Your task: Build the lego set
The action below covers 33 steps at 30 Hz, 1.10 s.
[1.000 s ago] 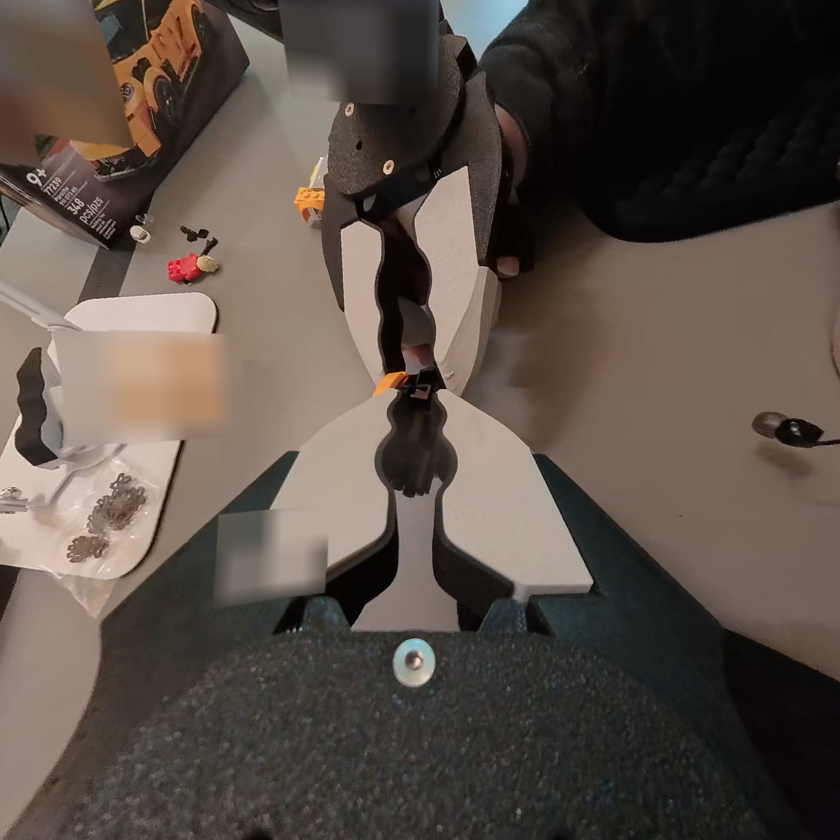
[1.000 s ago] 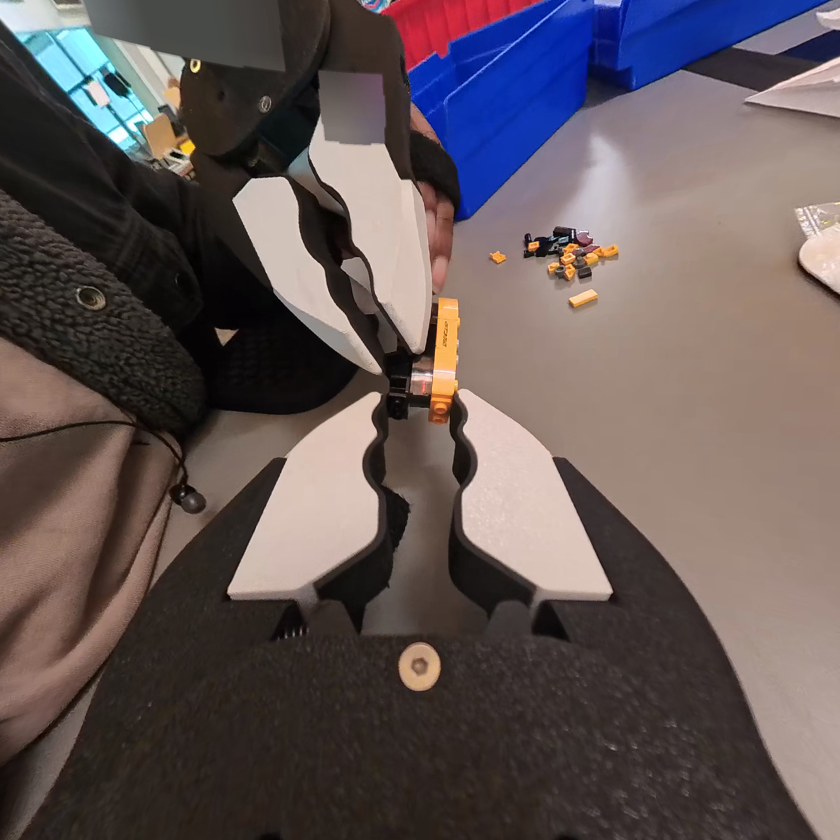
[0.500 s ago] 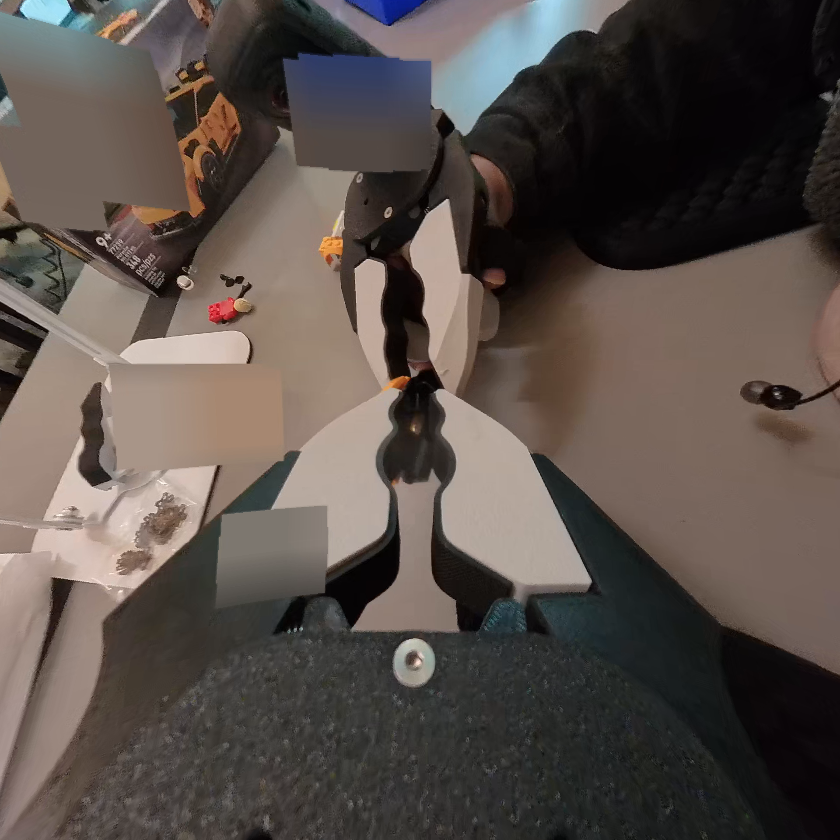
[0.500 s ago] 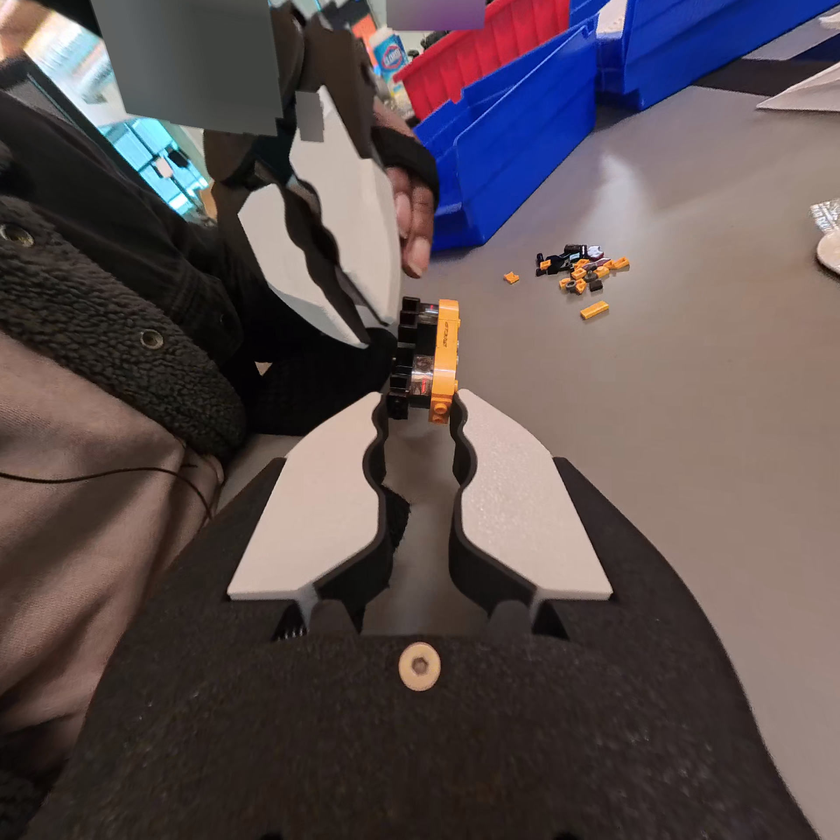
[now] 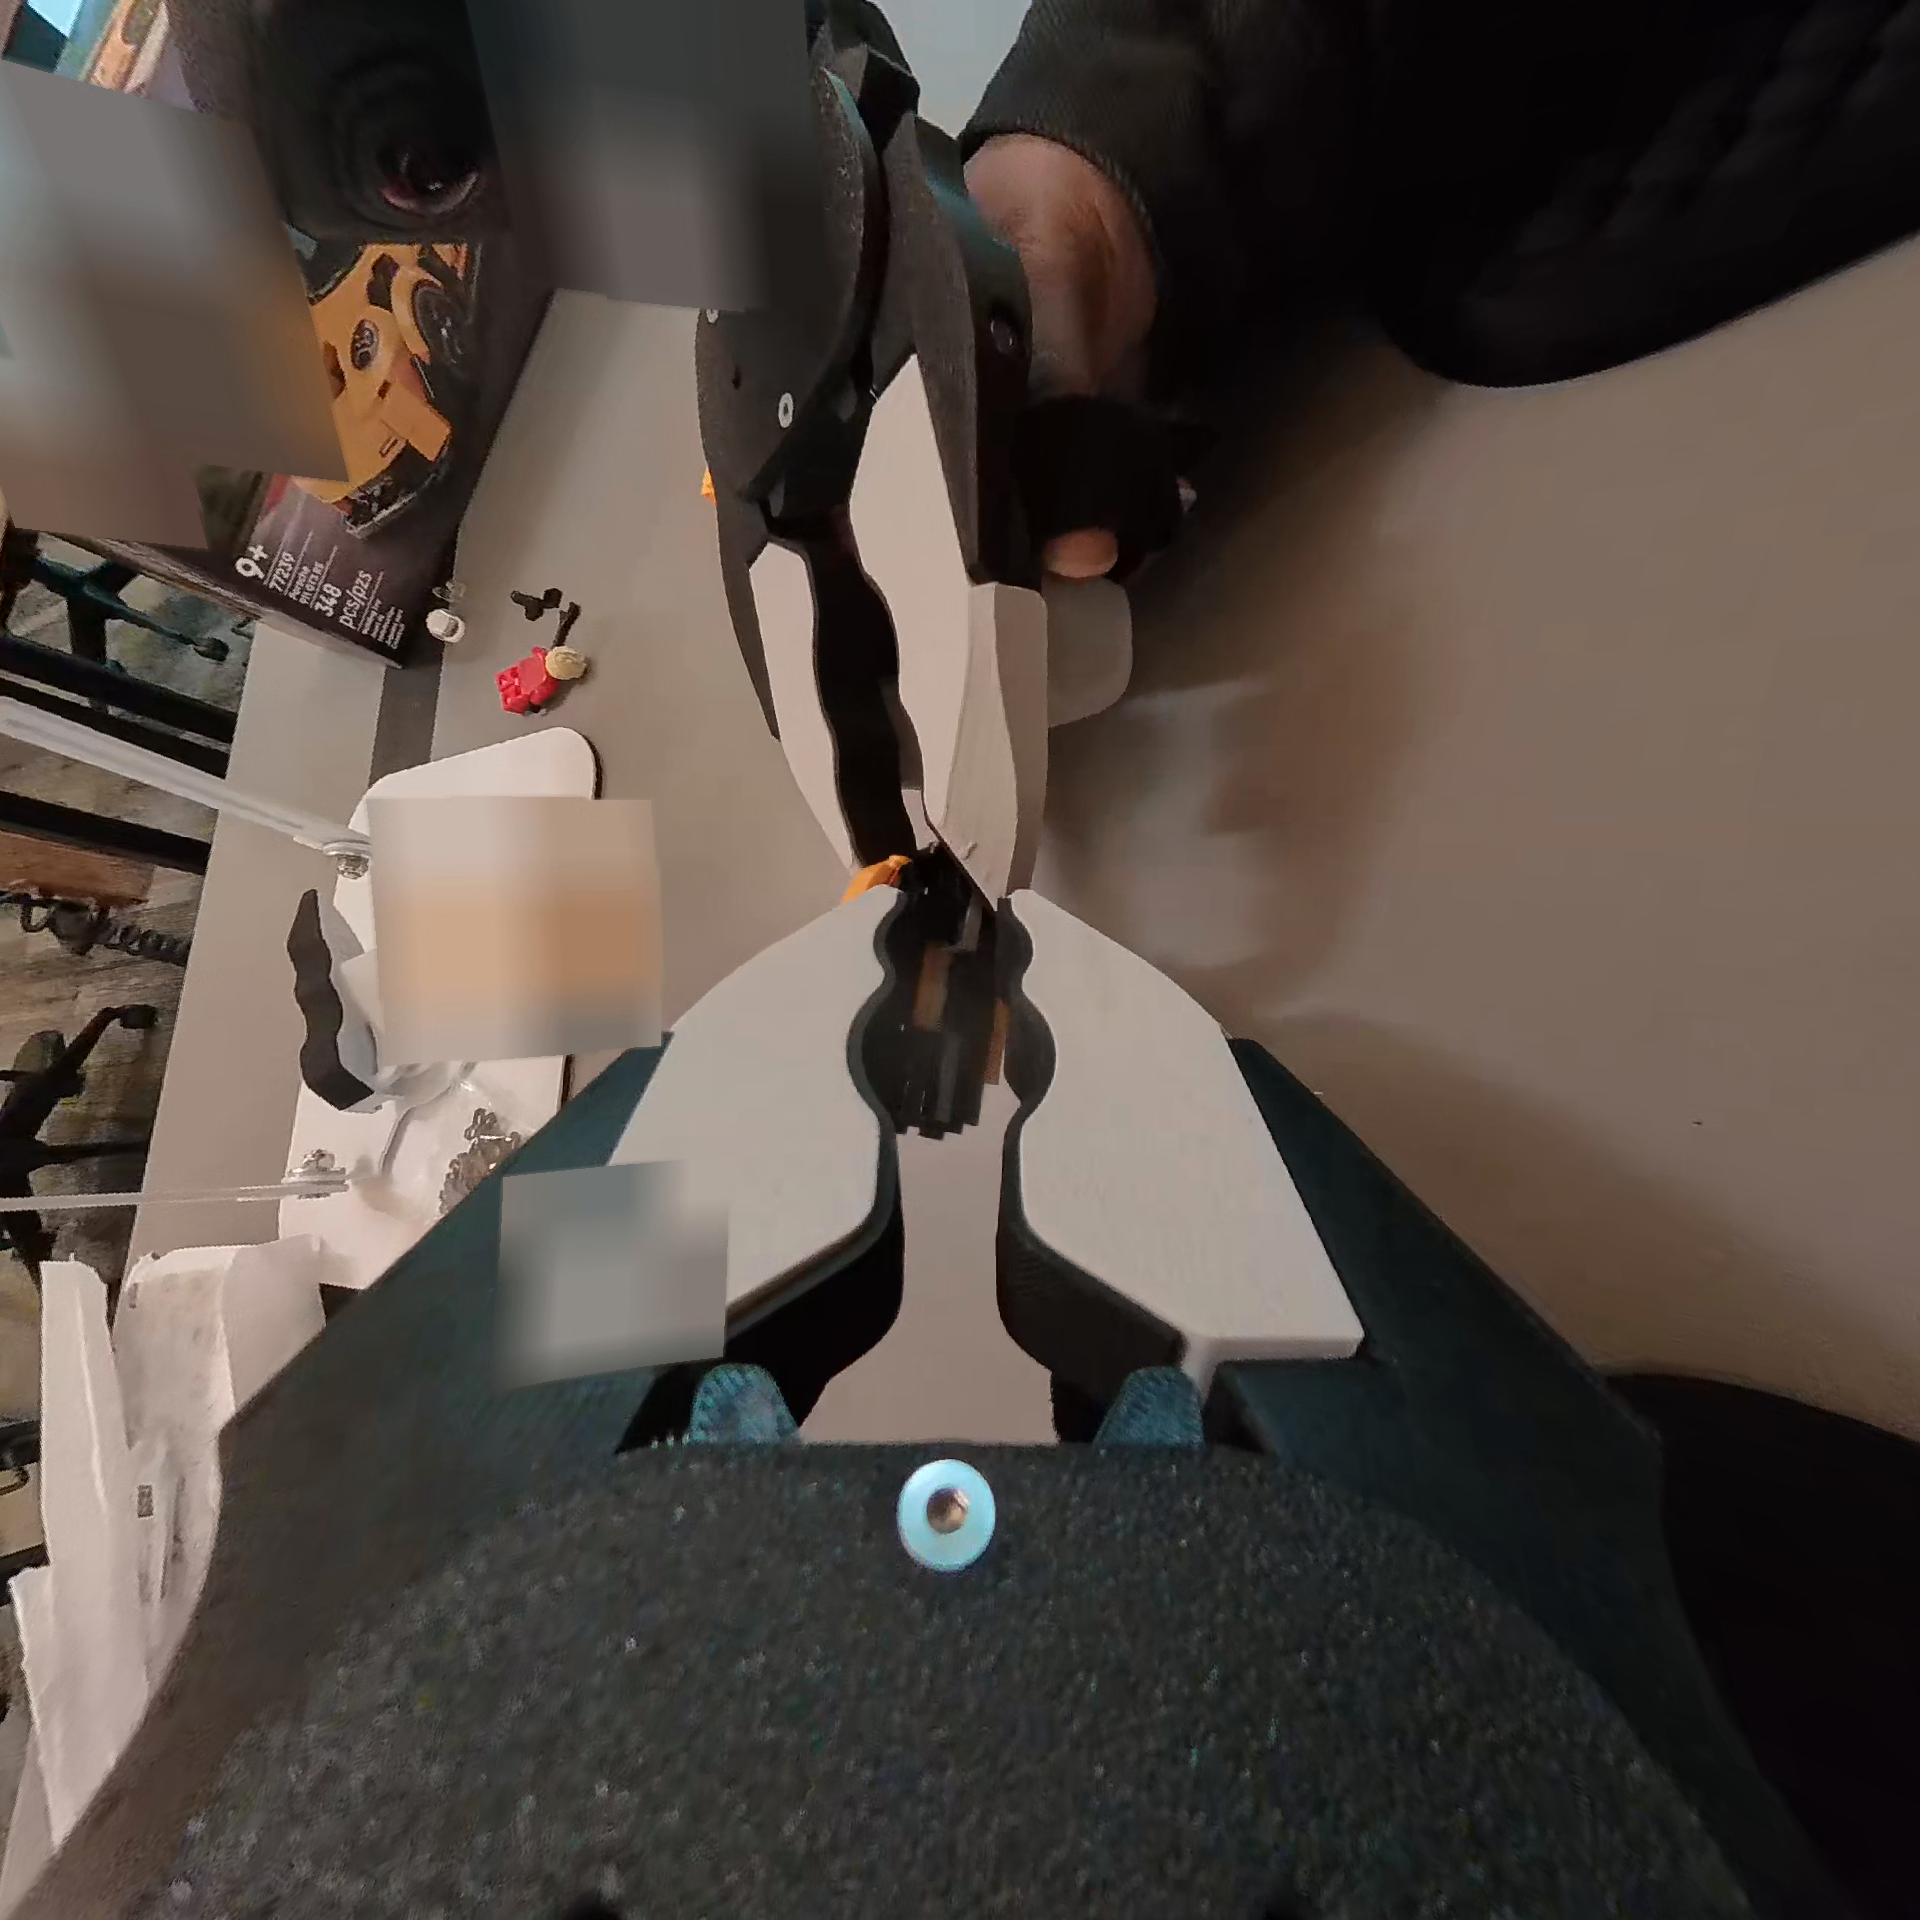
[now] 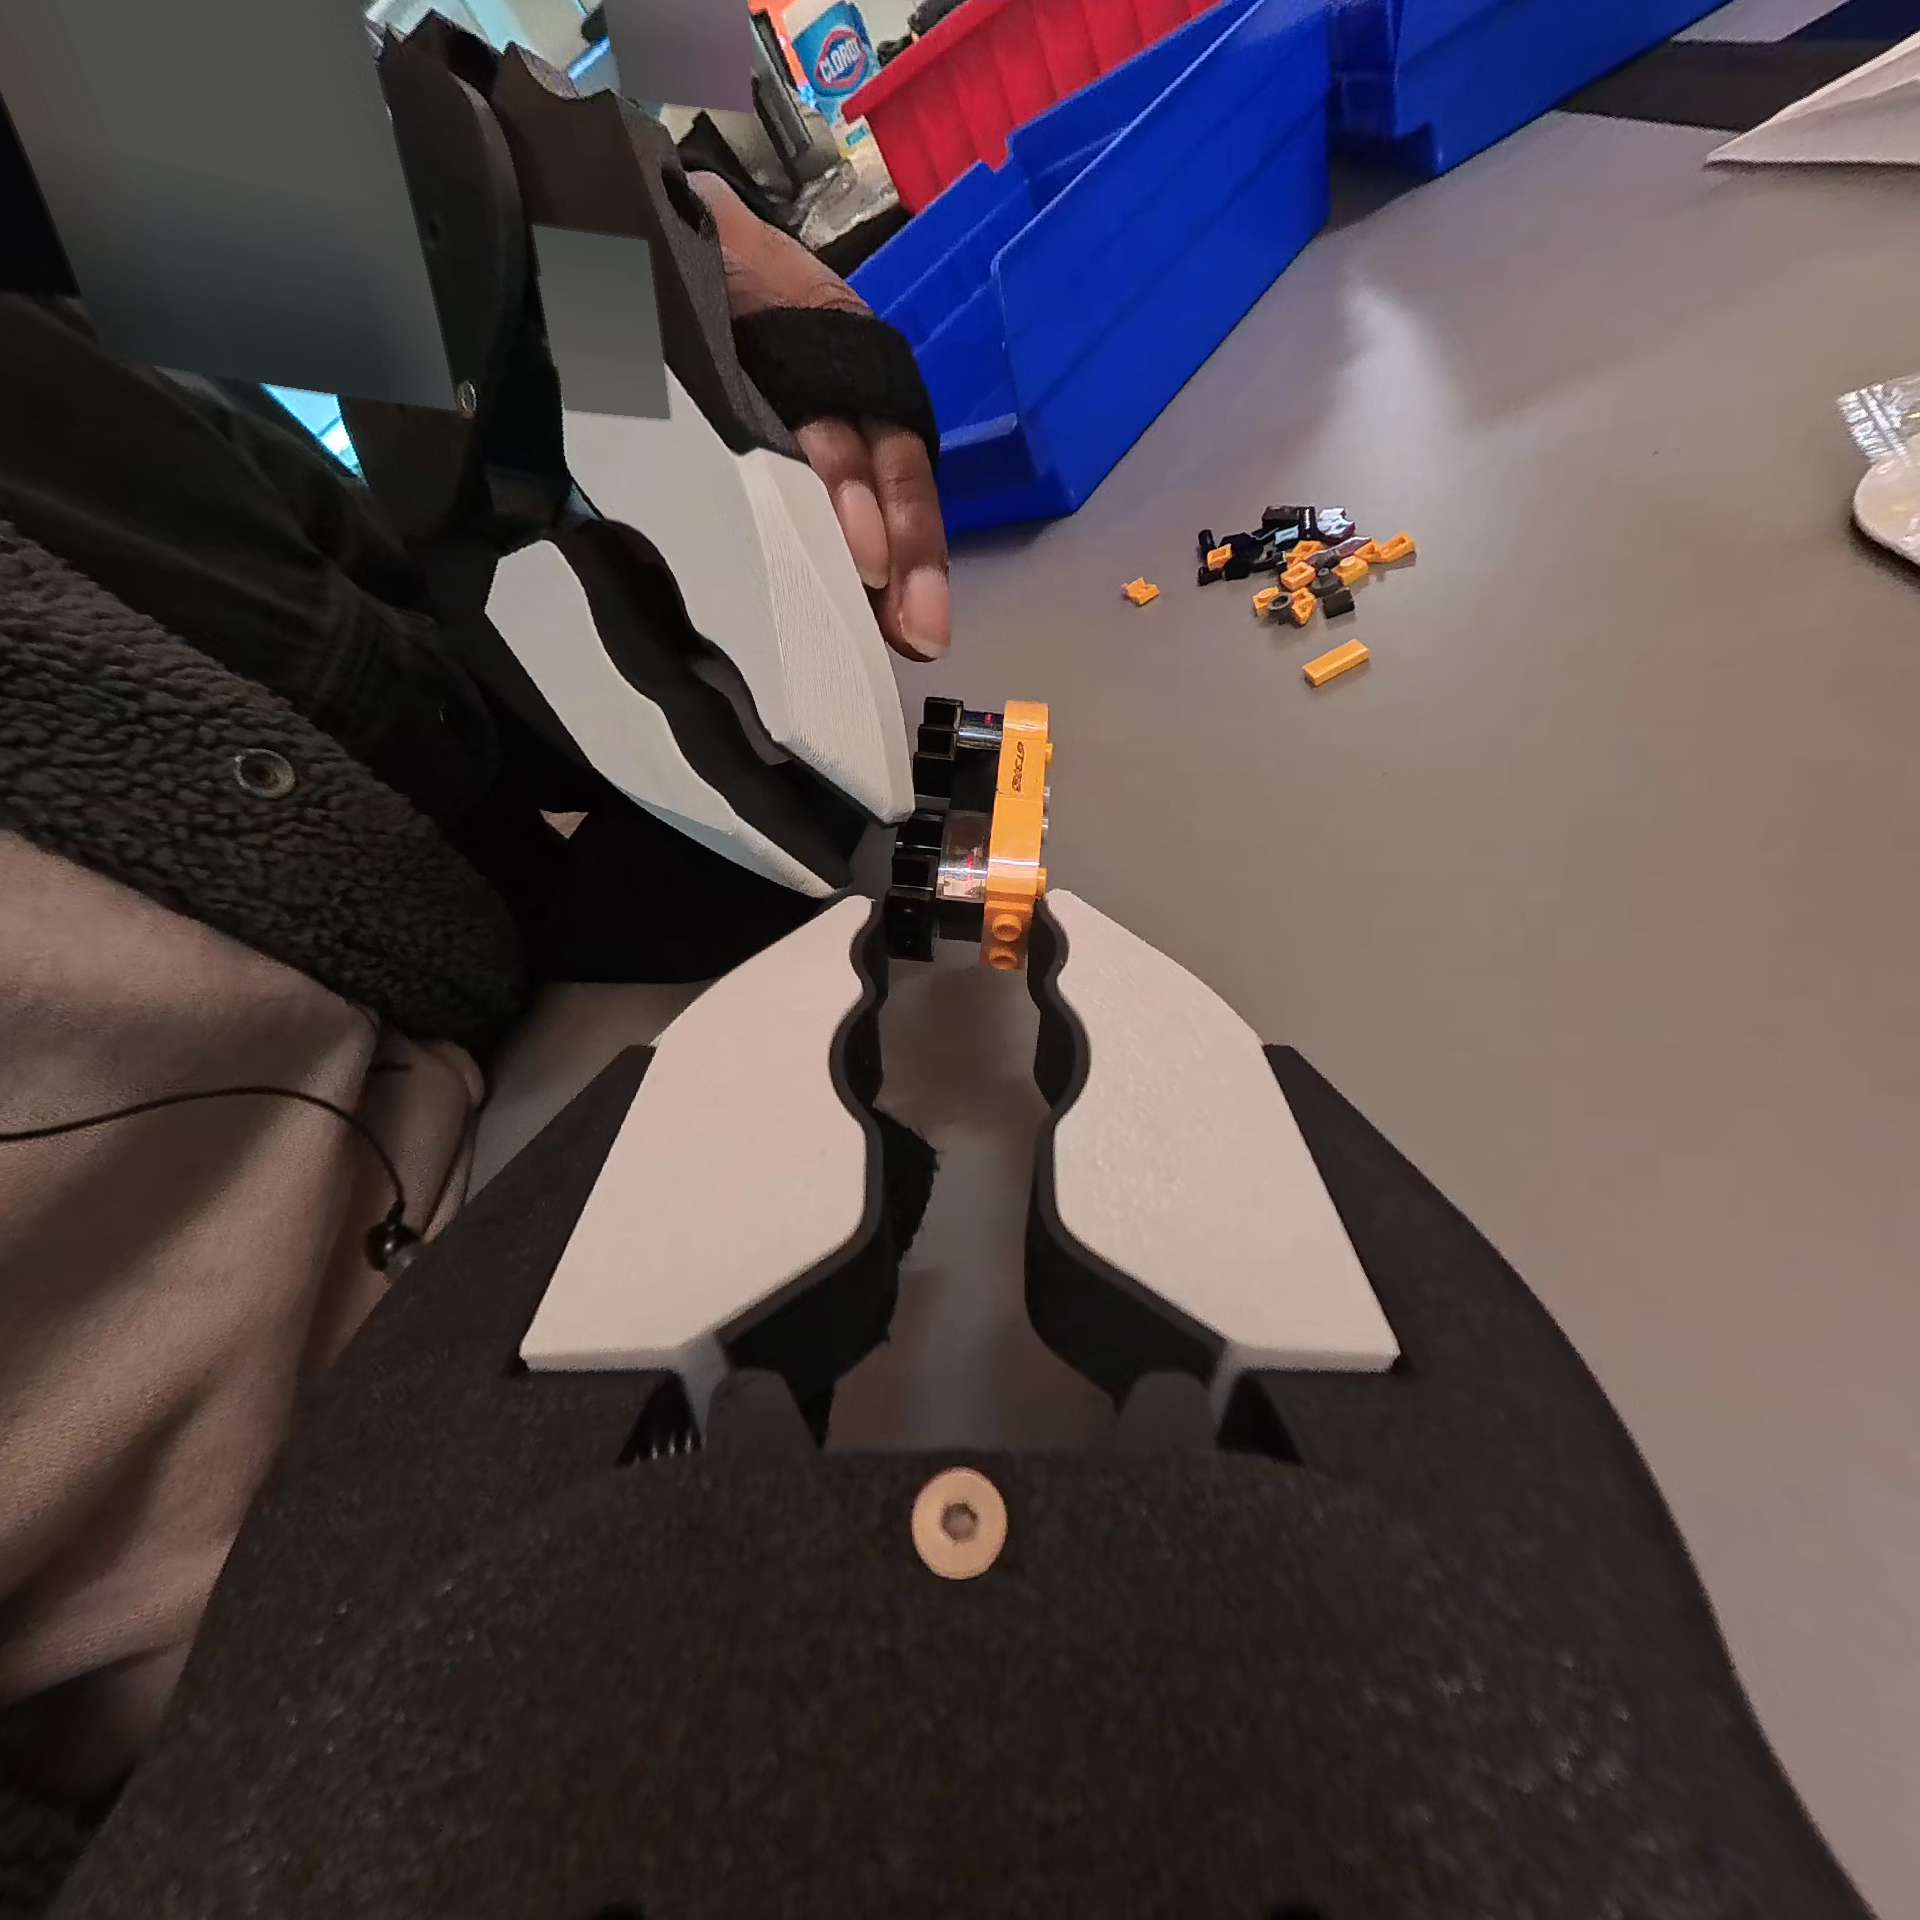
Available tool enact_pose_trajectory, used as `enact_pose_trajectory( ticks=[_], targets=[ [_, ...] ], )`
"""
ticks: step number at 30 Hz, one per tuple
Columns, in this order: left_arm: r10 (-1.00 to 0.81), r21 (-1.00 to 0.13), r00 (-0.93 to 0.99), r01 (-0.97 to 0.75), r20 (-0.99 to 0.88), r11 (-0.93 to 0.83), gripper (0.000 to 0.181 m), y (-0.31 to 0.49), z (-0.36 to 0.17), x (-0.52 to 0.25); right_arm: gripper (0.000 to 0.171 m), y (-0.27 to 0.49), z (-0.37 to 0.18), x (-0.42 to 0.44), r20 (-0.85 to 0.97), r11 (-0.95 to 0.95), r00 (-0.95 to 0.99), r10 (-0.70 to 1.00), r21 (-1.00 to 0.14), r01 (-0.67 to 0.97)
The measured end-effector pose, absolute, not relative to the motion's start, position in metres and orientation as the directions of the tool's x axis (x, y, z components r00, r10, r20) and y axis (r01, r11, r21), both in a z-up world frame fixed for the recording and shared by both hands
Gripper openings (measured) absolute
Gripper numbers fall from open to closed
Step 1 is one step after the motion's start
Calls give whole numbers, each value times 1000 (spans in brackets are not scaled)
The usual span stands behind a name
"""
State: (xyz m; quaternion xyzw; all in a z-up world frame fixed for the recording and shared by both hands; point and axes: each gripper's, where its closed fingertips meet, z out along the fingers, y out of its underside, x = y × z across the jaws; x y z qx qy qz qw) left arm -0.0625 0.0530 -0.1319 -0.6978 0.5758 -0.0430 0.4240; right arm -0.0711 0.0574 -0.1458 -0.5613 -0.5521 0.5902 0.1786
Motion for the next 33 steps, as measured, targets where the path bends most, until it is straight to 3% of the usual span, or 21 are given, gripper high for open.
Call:
enact_pose_trajectory(
  ticks=[17, 21, 26, 33],
  targets=[
    [-799, -689, 342, -714, -495, 121, 19, 56, -100, -56, 26, 58, -121, -70, -600, -497, -372, 708, -798, 340],
    [-797, -596, 271, -792, -540, 134, 28, 58, -100, -63, 26, 60, -114, -69, -637, -550, -385, 668, -771, 320],
    [-783, -375, 110, -912, -613, 165, 37, 63, -112, -71, 26, 61, -114, -70, -672, -585, -367, 643, -740, 331],
    [-744, -213, -18, -953, -668, 214, 26, 67, -114, -70, 26, 59, -114, -71, -704, -613, -359, 612, -710, 347]
  ],
)
